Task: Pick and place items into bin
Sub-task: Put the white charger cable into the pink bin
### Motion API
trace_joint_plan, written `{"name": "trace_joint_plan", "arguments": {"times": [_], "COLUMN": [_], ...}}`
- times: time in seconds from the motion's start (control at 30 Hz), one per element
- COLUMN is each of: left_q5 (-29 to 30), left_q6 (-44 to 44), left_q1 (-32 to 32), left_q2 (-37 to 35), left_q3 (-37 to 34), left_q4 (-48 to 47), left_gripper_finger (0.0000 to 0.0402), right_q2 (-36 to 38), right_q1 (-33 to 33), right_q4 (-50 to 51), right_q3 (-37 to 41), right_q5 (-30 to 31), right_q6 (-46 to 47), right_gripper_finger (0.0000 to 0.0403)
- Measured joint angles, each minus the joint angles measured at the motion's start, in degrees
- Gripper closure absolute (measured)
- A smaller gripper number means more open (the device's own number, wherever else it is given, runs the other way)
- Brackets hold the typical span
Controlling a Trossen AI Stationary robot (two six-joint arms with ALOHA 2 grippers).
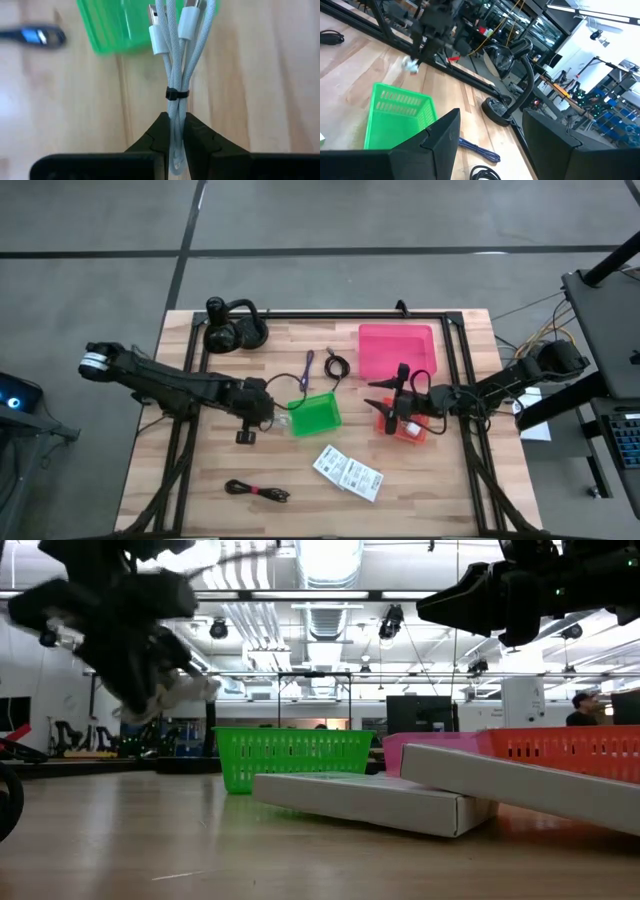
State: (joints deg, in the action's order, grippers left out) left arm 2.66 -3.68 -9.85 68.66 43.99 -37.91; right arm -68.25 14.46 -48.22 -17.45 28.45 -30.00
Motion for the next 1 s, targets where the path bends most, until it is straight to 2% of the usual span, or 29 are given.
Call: {"name": "trace_joint_plan", "arguments": {"times": [0.2, 0.3, 0.43, 0.57, 0.8, 1.0], "left_q5": [0.87, 1.25, 7.09, 8.60, 8.75, 9.44], "left_q6": [1.53, 4.22, 10.38, 18.58, 31.79, 36.51], "left_q1": [0.00, 0.00, 0.00, 0.00, 0.23, 1.98], "left_q2": [-5.80, -7.69, -7.58, -4.36, 5.18, 14.65], "left_q3": [-0.13, -1.40, -3.83, -4.76, -6.86, -5.16], "left_q4": [4.45, 12.65, 26.42, 34.82, 60.02, 71.90], "left_gripper_finger": [0.0385, 0.0385, 0.0385, 0.0385, 0.0385, 0.0385], "right_q2": [0.00, 0.00, 0.02, 0.02, 0.02, 0.02], "right_q1": [0.00, 0.00, -0.02, -0.12, -0.24, -0.26], "right_q4": [0.02, -0.01, -0.22, -0.25, -0.45, -0.62], "right_q3": [0.00, 0.00, 0.00, 0.00, 0.00, -0.04], "right_q5": [0.00, 0.00, 0.00, 0.02, -0.04, -0.44], "right_q6": [0.00, 0.00, 0.00, 0.00, 0.00, 0.00], "right_gripper_finger": [0.0202, 0.0202, 0.0202, 0.0202, 0.0202, 0.0202]}}
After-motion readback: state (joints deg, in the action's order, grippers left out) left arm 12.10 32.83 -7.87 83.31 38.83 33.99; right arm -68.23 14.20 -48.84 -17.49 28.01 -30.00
